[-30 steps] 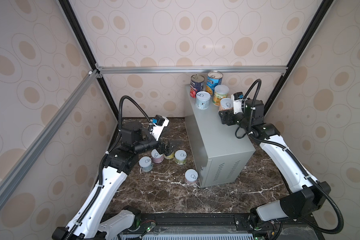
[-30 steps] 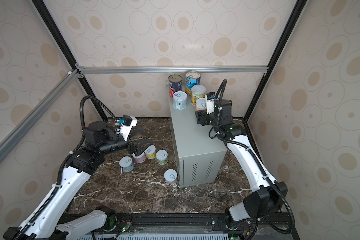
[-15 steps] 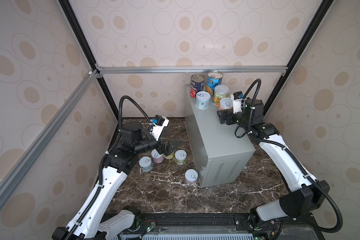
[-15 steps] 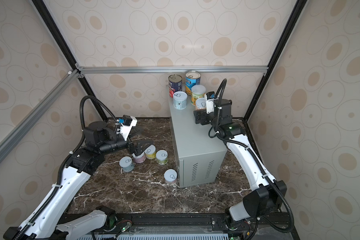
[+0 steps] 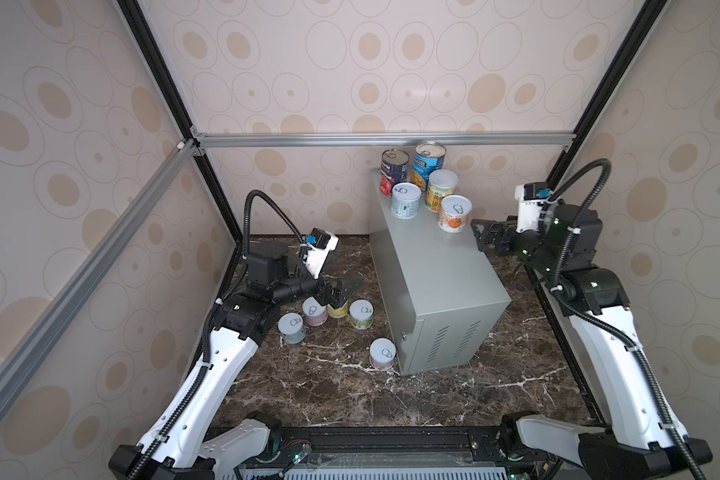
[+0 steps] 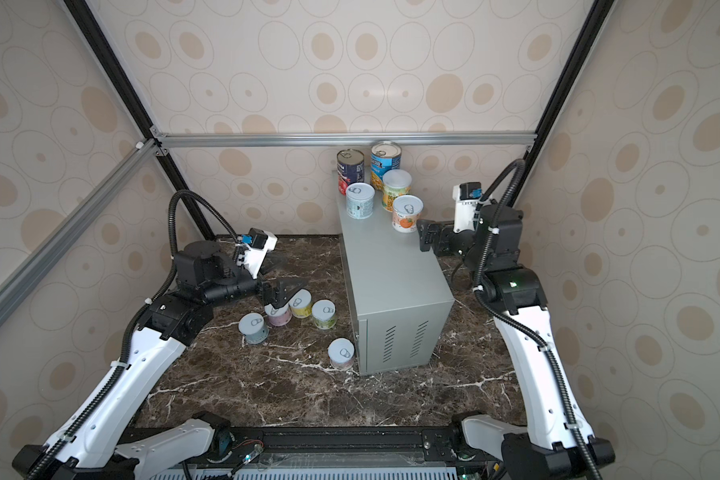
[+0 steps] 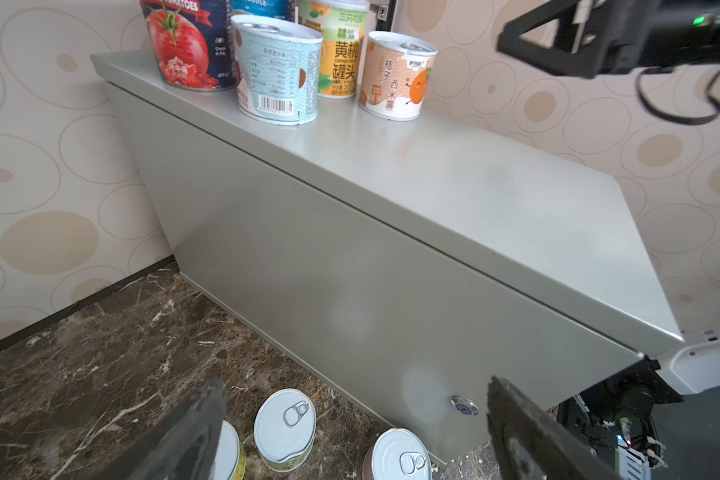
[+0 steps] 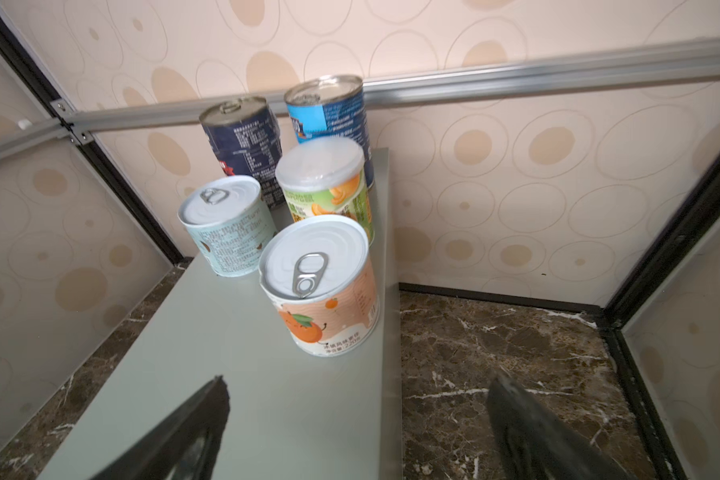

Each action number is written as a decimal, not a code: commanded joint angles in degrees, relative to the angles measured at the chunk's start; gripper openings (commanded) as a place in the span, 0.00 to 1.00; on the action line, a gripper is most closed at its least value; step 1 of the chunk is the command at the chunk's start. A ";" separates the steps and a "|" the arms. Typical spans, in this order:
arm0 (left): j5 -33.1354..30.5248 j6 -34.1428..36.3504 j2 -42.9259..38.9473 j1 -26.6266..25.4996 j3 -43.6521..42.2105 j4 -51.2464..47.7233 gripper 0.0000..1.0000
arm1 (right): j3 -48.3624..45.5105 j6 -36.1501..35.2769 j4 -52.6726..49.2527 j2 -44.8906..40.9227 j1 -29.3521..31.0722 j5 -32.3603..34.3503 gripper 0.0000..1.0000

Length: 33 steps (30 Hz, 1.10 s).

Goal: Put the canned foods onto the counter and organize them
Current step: 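Open the right gripper and draw it back from the orange-labelled can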

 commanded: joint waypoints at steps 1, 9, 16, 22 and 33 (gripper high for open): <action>-1.21 -1.84 0.28 0.52 -0.13 0.23 0.98 | 1.23 1.71 -5.44 -1.10 -1.99 -0.88 1.00; -1.33 -3.71 0.01 0.52 -0.96 0.76 0.98 | 2.52 3.11 -3.07 5.64 -8.47 -5.14 1.00; -0.89 -3.49 -0.25 0.53 -1.28 -0.63 0.98 | 2.37 3.63 4.93 13.39 -13.45 -12.71 1.00; -2.12 -3.21 -0.16 0.52 -3.10 -1.55 0.98 | 4.03 3.45 6.86 18.69 -13.56 -17.31 1.00; -1.86 -3.91 -0.95 0.53 -4.89 -0.68 0.98 | 4.44 4.74 8.96 21.24 -12.02 -22.20 1.00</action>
